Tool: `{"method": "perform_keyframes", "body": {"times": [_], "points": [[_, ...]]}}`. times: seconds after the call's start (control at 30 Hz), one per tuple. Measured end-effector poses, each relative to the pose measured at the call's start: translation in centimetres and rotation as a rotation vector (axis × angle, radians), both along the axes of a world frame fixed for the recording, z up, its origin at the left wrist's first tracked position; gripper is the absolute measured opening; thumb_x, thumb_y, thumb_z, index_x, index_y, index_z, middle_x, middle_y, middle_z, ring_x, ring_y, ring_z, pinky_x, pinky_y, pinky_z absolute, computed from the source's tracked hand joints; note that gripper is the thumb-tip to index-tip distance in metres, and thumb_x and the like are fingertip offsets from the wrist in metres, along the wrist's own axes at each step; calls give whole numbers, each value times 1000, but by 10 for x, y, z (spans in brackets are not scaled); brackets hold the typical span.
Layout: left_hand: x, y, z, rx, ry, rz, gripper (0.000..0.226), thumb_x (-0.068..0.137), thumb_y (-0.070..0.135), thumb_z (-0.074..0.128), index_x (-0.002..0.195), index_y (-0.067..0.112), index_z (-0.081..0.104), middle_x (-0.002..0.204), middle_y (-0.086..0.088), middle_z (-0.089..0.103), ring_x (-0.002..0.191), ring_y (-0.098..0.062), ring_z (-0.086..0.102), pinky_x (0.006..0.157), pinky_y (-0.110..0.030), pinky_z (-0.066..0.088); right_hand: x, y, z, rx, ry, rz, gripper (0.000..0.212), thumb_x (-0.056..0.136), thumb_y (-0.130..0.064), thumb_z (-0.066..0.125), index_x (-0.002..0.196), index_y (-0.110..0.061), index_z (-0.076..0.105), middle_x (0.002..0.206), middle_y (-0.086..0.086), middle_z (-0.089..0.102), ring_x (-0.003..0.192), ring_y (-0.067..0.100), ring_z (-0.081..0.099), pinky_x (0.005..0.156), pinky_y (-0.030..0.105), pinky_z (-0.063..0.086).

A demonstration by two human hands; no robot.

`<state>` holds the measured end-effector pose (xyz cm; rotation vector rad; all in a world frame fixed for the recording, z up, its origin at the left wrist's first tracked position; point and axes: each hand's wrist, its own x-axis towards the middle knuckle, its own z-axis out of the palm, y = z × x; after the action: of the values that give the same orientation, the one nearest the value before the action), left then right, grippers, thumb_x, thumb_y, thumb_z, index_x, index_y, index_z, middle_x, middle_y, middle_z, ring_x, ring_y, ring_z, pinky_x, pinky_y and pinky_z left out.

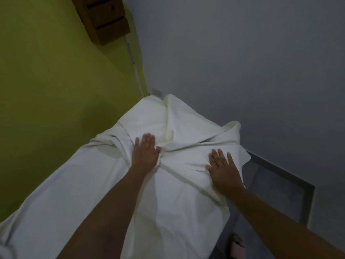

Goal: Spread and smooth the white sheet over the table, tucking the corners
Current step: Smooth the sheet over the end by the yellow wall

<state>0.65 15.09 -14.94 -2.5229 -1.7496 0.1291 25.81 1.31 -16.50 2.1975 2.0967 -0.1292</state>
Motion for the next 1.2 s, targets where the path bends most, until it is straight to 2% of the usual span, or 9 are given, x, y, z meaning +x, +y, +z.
{"method": "perform_keyframes", "body": {"times": [0.13, 0.23, 0.33, 0.5, 0.67, 0.8, 0.9, 1.0, 1.2], "points": [[2, 27, 20, 57, 82, 102, 62, 102, 43, 16, 151, 5, 8, 160, -14, 9, 148, -24, 4, 117, -49, -4, 34, -6, -4, -37, -21, -180, 93, 81, -42, -36, 150, -6, 15, 159, 13, 12, 147, 32, 9, 118, 48, -1], [13, 31, 26, 55, 66, 97, 66, 101, 48, 16, 151, 7, 5, 160, -12, 6, 148, -24, 1, 116, -50, -7, 60, -16, -1, -120, -37, -350, 54, 100, -29, 13, 152, -13, 12, 161, 8, 8, 148, 31, 6, 119, 50, 6], [27, 23, 21, 0, 14, 93, 63, 101, 45, 16, 152, 8, 6, 160, -11, 6, 148, -23, 1, 116, -50, -6, 50, -15, 10, -5, 113, -389, 54, 97, -17, 34, 149, -10, 22, 159, 11, 17, 146, 32, 14, 117, 48, 10], [37, 15, 13, -2, -111, 156, 62, 102, 44, 15, 152, 8, 6, 160, -11, 8, 148, -23, 3, 118, -48, -2, -22, 20, 26, 208, 351, -192, 55, 102, -34, 26, 151, -12, 14, 160, 7, 7, 148, 24, 4, 118, 38, -4], [53, -12, 0, -16, -279, -84, 60, 102, 42, 16, 152, 12, 6, 161, -6, 5, 148, -17, -2, 117, -38, -10, -29, 46, -1, 51, 217, -175, 71, 97, -54, 10, 152, -12, -5, 160, 8, -11, 147, 25, -12, 117, 43, -12], [56, -12, -15, -138, -264, -71, 62, 101, 46, 16, 152, 12, 7, 161, -5, 4, 148, -16, -3, 118, -36, -10, 1, 51, -8, -8, 98, -173, 87, 85, -55, -22, 152, -8, 8, 160, 11, 3, 148, 30, 0, 115, 52, -8], [62, 3, -17, -211, -255, -49, 67, 99, 51, 13, 152, 12, 3, 161, -5, -2, 148, -15, -7, 119, -38, -9, 28, 54, -2, 34, 51, -193, 66, 97, -40, 11, 142, -1, 39, 151, 17, 35, 140, 36, 32, 111, 62, 15], [70, 23, -16, -249, -229, -25, 70, 98, 54, 14, 152, 11, -1, 161, -6, -3, 148, -16, -7, 119, -38, -8, 55, 59, 6, 47, 10, -200, 59, 95, -33, 22, 137, 0, 47, 143, 19, 46, 133, 36, 43, 106, 64, 26], [103, 47, -11, -170, -126, -6, 65, 101, 47, 16, 152, 9, 2, 161, -9, 1, 148, -19, -2, 118, -41, -6, 121, 79, 17, 23, 73, -402, 55, 102, -31, 23, 150, -7, 18, 159, 11, 16, 147, 27, 10, 117, 54, 4]]}}
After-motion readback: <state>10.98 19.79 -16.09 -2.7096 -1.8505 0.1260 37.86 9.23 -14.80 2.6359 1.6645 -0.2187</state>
